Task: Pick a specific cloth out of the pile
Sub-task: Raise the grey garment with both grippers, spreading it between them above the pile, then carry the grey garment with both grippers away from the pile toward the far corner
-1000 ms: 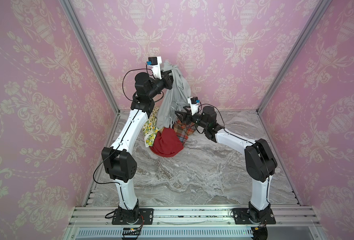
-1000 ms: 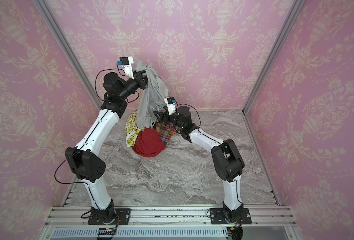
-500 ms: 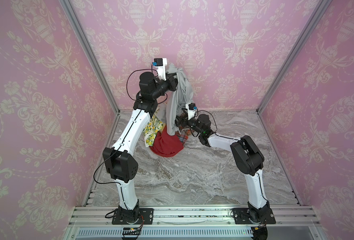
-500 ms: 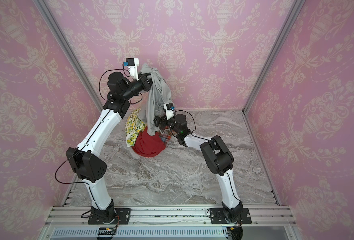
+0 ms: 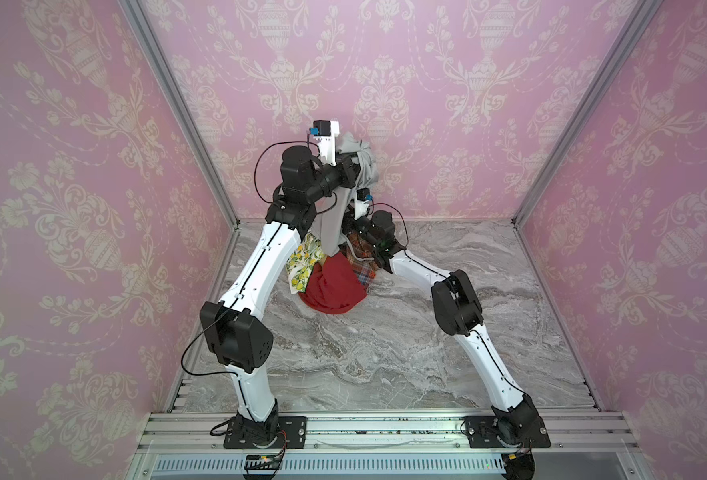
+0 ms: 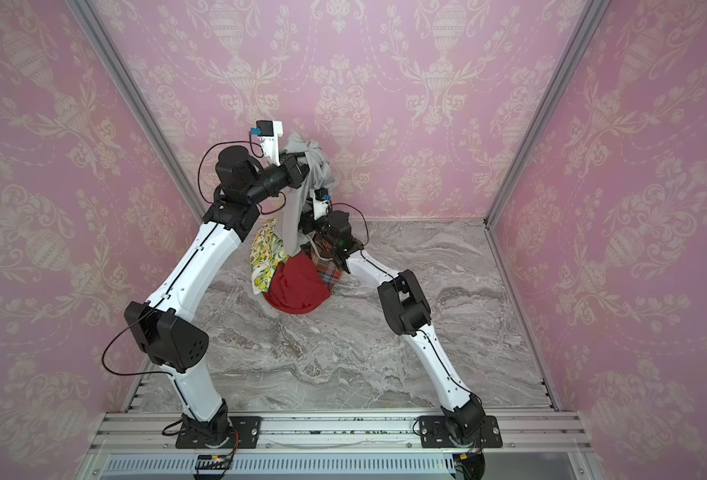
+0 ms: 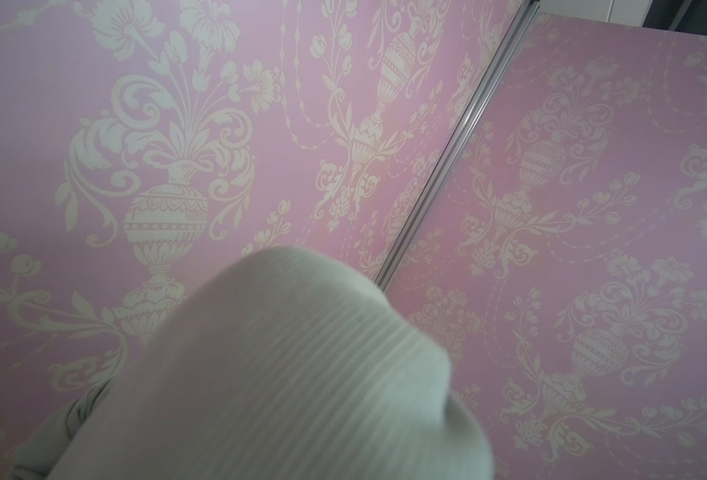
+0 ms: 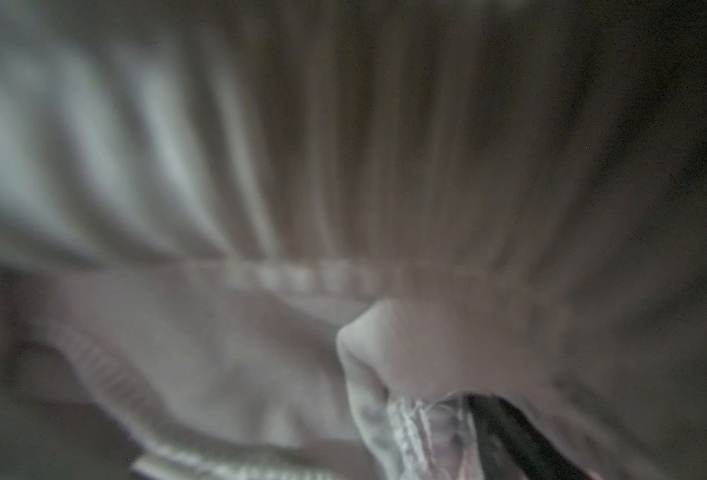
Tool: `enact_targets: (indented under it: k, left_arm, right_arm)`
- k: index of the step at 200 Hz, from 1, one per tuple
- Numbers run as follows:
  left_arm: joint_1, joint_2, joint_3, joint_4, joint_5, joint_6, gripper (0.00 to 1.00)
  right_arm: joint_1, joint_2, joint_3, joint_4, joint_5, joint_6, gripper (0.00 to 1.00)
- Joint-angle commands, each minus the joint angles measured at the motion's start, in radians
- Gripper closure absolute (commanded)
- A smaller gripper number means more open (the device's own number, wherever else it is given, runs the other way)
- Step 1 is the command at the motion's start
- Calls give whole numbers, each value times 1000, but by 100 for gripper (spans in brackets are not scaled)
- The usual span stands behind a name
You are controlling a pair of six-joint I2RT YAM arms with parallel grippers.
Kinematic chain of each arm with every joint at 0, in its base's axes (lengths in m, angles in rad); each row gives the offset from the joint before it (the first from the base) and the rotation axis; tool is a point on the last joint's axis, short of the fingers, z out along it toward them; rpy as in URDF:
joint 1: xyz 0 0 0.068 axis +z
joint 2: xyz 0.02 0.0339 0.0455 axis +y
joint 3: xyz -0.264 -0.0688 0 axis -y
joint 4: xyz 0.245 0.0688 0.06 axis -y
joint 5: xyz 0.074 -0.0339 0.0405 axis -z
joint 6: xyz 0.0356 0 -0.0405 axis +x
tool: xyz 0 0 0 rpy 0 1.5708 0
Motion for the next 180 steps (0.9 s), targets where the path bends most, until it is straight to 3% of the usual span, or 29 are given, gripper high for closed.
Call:
enact_targets:
  k: [1, 6, 8, 61, 98, 137, 180]
  left_arm:
    - [1, -93, -21, 2, -18, 43, 100]
    - [3, -101, -32, -1, -26, 48, 100]
    - [4, -104, -36, -2, -29, 50, 100]
    - [68, -122, -83, -29, -79, 65, 100]
    - [69, -69, -26, -39, -32, 54, 100]
    - [30, -3, 47, -64, 11, 59, 100]
    - [-90, 106, 164, -122, 25, 95, 100]
  right_arm:
    - [19, 92, 178, -200, 22, -5, 72]
    - [18, 95, 193, -200, 23, 3, 95]
    - [18, 93, 193, -200, 26, 8, 100]
    - [6, -273, -199, 1, 117, 26, 100]
    - [-29, -493, -371, 122, 128, 77, 100]
    - [-47, -695, -510, 147, 178, 13, 100]
    - [-65, -959, -711, 151, 269, -97, 100]
